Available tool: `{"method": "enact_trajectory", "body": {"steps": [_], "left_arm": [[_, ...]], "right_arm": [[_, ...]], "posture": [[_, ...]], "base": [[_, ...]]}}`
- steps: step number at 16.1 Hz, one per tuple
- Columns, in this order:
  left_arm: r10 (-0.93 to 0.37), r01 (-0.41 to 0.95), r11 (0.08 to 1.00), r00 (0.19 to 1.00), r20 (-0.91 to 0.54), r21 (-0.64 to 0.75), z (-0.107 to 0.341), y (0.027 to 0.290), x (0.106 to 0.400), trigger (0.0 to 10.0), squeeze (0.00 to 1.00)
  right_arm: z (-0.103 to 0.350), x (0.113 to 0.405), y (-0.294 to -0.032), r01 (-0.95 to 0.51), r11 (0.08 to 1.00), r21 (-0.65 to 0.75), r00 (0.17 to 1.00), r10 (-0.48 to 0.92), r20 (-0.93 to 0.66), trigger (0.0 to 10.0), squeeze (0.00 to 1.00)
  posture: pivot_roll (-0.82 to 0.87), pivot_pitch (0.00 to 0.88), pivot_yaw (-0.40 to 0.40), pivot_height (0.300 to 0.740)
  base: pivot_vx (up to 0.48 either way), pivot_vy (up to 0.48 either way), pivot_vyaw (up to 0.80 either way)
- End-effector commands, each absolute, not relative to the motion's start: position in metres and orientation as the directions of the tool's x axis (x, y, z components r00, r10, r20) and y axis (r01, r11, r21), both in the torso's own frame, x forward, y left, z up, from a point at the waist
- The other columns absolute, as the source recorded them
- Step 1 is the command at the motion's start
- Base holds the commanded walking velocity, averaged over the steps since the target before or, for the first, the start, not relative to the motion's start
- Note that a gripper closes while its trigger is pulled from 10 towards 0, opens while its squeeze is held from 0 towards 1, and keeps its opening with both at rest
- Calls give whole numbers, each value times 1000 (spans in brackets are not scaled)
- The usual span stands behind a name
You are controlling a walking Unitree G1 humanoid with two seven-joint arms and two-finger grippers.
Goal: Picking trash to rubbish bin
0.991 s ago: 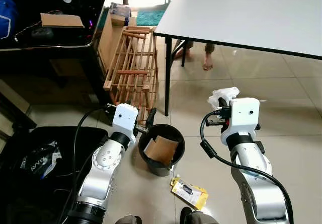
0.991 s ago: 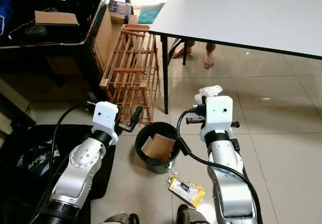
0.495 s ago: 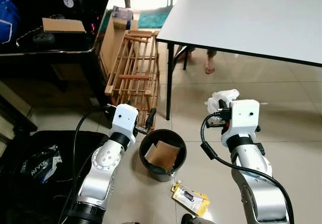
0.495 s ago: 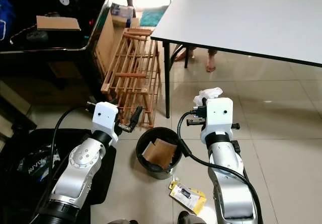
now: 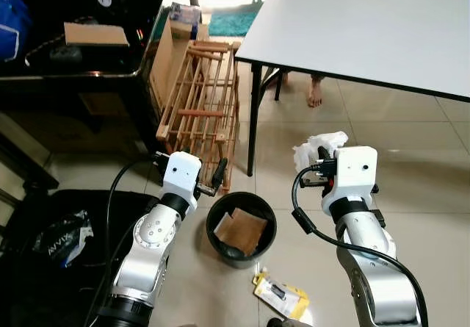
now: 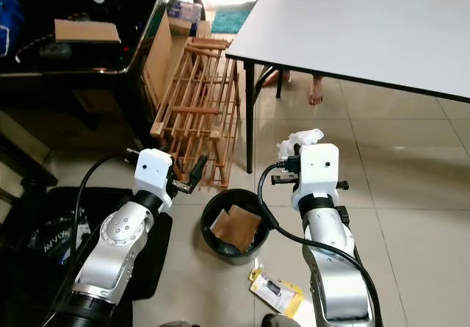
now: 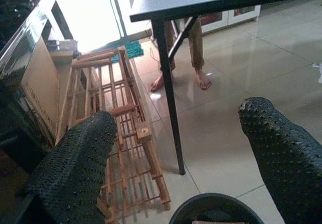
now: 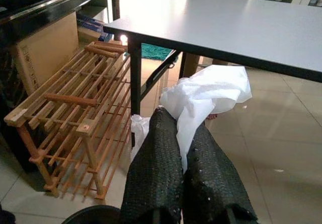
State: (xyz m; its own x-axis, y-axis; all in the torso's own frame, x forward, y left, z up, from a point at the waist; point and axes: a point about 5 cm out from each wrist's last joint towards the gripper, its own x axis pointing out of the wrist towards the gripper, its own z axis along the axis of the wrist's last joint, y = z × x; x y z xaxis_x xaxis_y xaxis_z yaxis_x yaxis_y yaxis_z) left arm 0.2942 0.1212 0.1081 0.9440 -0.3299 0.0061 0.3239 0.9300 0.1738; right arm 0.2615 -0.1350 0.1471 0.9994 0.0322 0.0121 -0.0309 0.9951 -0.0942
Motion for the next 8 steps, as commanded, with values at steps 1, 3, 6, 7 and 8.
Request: {"method": "enact_trajectory", "body": {"steps": [1, 3, 6, 7, 8], "left_arm": [[-332, 329, 926, 943, -12, 184, 105, 122, 293, 10000, 0], [-333, 330, 926, 943, -13, 183, 104, 122, 293, 10000, 0], [-339, 337, 924, 940, -17, 181, 104, 121, 292, 10000, 0], [-340, 337, 924, 940, -18, 182, 103, 121, 292, 10000, 0], [-341, 338, 923, 940, -19, 183, 103, 121, 292, 10000, 0]], "right_arm": [[144, 259, -133, -43, 995, -91, 999, 43, -5, 0, 0], [144, 259, -133, -43, 995, -91, 999, 42, -6, 0, 0], [143, 258, -134, -41, 995, -95, 999, 40, -9, 0, 0], [143, 258, -134, -41, 995, -95, 999, 40, -9, 0, 0], [143, 257, -134, -40, 995, -96, 999, 40, -11, 0, 0]], "posture": [[-38, 131, 42, 740], [-39, 131, 42, 740], [-43, 135, 43, 740], [-43, 136, 42, 740], [-43, 137, 41, 740]], "base": [[360, 0, 0], [360, 0, 0], [360, 0, 0], [364, 0, 0], [360, 0, 0]]}}
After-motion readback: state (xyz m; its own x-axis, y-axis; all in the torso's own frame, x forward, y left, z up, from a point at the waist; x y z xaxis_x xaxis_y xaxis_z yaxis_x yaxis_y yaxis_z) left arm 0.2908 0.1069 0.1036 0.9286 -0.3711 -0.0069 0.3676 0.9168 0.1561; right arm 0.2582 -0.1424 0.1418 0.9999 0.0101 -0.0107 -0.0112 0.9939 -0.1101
